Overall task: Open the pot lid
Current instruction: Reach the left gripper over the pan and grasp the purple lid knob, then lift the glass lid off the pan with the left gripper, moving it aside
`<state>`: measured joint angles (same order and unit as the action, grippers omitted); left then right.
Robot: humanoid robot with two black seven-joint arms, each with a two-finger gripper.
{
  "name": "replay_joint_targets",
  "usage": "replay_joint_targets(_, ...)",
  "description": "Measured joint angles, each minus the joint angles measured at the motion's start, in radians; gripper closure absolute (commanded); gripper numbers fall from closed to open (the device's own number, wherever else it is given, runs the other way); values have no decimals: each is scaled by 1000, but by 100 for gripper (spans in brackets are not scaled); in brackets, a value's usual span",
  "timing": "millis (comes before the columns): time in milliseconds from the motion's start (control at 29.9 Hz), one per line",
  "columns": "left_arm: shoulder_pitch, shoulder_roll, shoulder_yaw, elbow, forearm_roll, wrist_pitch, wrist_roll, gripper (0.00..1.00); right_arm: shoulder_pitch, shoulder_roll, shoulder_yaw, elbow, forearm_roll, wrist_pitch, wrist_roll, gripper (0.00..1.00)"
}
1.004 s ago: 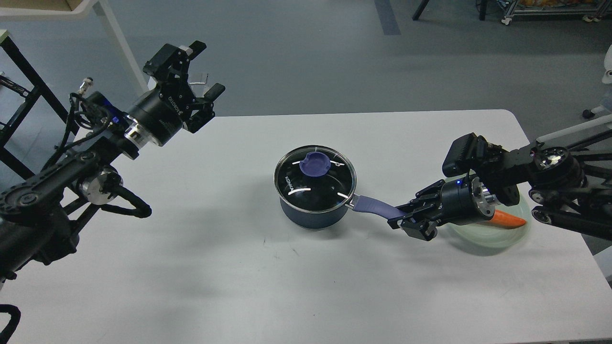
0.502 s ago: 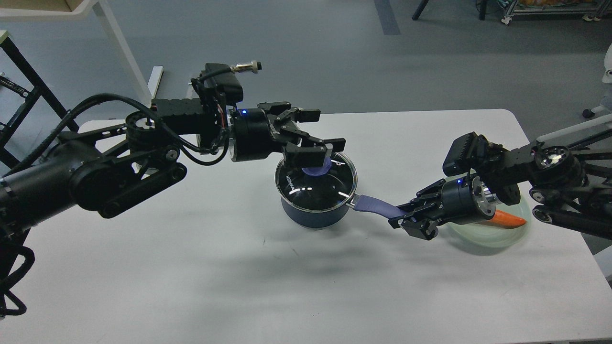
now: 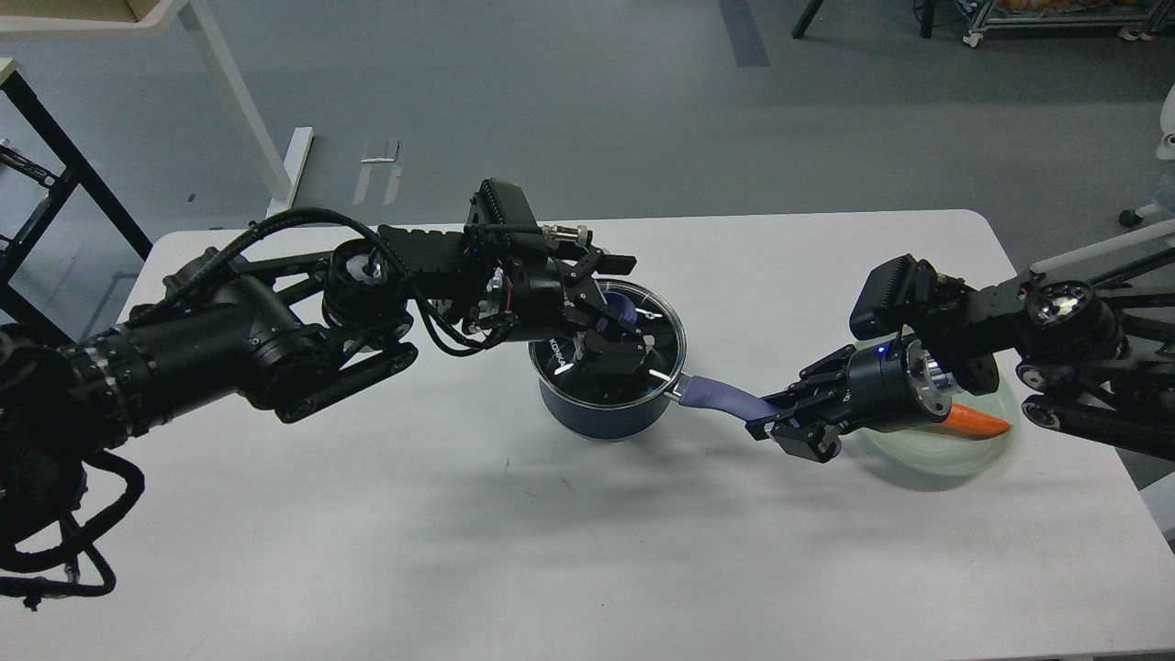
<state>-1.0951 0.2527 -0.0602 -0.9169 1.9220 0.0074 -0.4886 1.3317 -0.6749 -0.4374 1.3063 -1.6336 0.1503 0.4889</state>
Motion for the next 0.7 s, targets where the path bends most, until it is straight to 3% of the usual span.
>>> replay_joint_targets(301, 30, -19, 2, 57, 0, 34, 0, 1, 6, -2, -4, 1, 0, 0, 0, 69)
replay_joint_targets(468, 40, -24, 11, 72, 0, 38, 0, 7, 6, -2, -6, 1, 0, 0, 0, 69)
replay_joint_targets(569, 42, -26, 14, 86, 0, 44, 0, 13, 6, -3, -6, 1, -1, 0, 0, 69)
replay_joint_targets(703, 43, -28, 29, 95, 0, 46, 0, 39, 6, -3, -6, 2, -1, 0, 0, 69)
